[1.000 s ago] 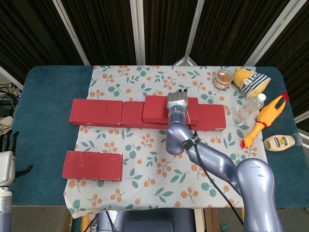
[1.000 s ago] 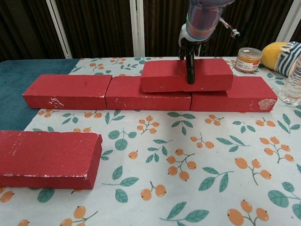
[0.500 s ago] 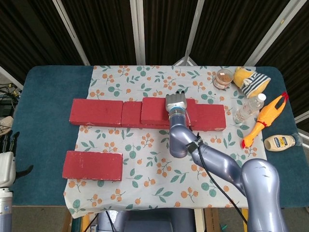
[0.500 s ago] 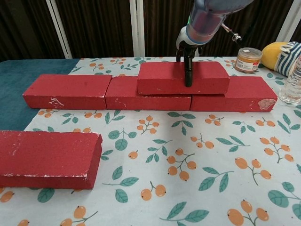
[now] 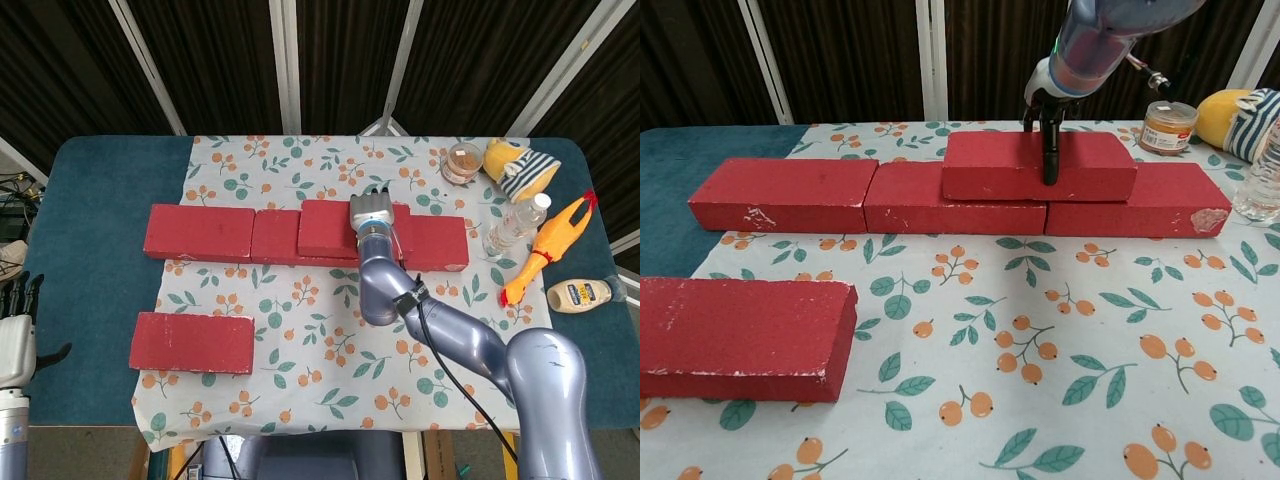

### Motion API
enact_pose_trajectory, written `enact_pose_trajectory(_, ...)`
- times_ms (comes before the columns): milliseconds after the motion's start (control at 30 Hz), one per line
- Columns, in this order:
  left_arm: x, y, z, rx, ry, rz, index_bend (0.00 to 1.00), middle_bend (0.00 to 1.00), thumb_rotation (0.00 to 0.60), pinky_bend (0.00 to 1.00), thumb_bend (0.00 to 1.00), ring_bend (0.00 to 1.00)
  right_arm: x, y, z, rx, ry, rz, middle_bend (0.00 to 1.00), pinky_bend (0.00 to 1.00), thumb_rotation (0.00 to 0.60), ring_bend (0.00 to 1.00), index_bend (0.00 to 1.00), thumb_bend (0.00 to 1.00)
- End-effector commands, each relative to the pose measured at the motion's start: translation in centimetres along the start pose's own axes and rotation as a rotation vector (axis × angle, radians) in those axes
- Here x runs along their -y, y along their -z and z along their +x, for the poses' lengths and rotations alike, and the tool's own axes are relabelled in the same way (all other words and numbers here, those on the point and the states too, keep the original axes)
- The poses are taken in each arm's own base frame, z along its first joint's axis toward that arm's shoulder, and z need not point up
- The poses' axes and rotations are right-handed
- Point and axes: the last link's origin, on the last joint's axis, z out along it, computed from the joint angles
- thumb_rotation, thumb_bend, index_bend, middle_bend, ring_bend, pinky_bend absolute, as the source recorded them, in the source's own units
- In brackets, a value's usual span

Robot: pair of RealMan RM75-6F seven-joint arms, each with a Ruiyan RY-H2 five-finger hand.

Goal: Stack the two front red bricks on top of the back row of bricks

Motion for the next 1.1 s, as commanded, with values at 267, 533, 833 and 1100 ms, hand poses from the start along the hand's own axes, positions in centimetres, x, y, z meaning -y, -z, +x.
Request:
enact_pose_trajectory(267, -0.08, -0.05, -0.11, 0.003, -0.006, 0.000, 0.01, 0.00, 0.600, 0.10, 0.00, 0.00, 0.13, 0.10, -0.24, 0.008, -0.002, 0.009, 0.18, 0.00, 0.600, 0.02, 0.17, 0.11)
enact_pose_trajectory(533, -0.07, -0.09, -0.15, 0.003, -0.008, 0.002, 0.01, 0.00, 0.600, 0.10, 0.00, 0.00, 0.03, 0.05, -0.31, 0.016, -0.027, 0.010, 0.03, 0.00, 0.600, 0.00, 0.00, 0.11)
enact_pose_trajectory(833, -0.15, -0.07, -0.20, 0.004, -0.010, 0.001, 0.01, 0.00, 0.600, 0.10, 0.00, 0.00, 0.00, 0.28, -0.05, 0.009, -0.057, 0.019, 0.00, 0.00, 0.600, 0.00, 0.00, 0.11)
enact_pose_trajectory(1100, -0.08, -0.08, -0.15, 0.003, -0.008, 0.004, 0.01, 0.00, 0.600, 0.10, 0.00, 0.00, -0.08, 0.68, 0.10, 0.013, -0.054, 0.019, 0.00, 0.00, 0.600, 0.00, 0.00, 0.11)
